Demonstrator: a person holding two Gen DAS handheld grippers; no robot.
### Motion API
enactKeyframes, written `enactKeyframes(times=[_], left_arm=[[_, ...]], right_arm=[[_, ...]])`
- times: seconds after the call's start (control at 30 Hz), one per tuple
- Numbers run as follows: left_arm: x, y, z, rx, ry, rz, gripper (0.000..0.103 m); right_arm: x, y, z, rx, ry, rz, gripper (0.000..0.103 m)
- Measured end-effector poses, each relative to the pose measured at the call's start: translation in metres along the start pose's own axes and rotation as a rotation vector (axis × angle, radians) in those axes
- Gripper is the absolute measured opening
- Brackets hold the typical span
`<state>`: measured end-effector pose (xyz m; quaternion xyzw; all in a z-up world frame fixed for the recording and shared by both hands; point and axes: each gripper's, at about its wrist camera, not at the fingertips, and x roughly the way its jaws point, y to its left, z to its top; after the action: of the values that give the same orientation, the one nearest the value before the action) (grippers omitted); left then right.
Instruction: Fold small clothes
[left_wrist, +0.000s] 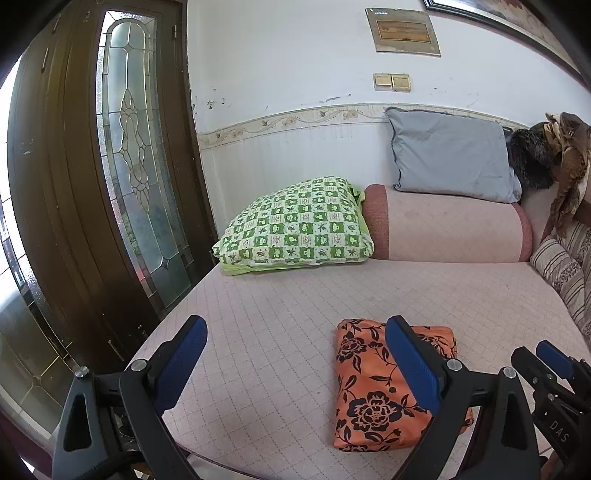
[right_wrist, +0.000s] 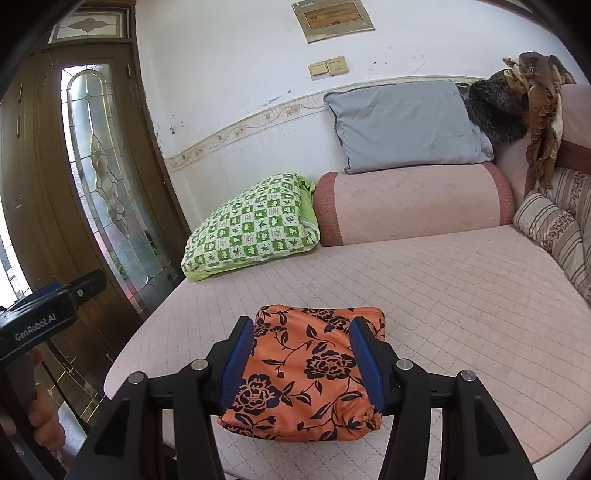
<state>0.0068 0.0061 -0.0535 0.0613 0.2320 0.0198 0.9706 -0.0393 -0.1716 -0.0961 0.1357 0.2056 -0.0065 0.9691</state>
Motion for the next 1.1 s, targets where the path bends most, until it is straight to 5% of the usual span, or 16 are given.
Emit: enactKeyframes(times=[1.1], left_arm=[[0.018, 0.011, -0.015, -0.009, 0.021, -0.076, 0.097]], right_arm=[[0.021, 0.032, -0.02, -0.087, 0.035, 0.074, 0.058]])
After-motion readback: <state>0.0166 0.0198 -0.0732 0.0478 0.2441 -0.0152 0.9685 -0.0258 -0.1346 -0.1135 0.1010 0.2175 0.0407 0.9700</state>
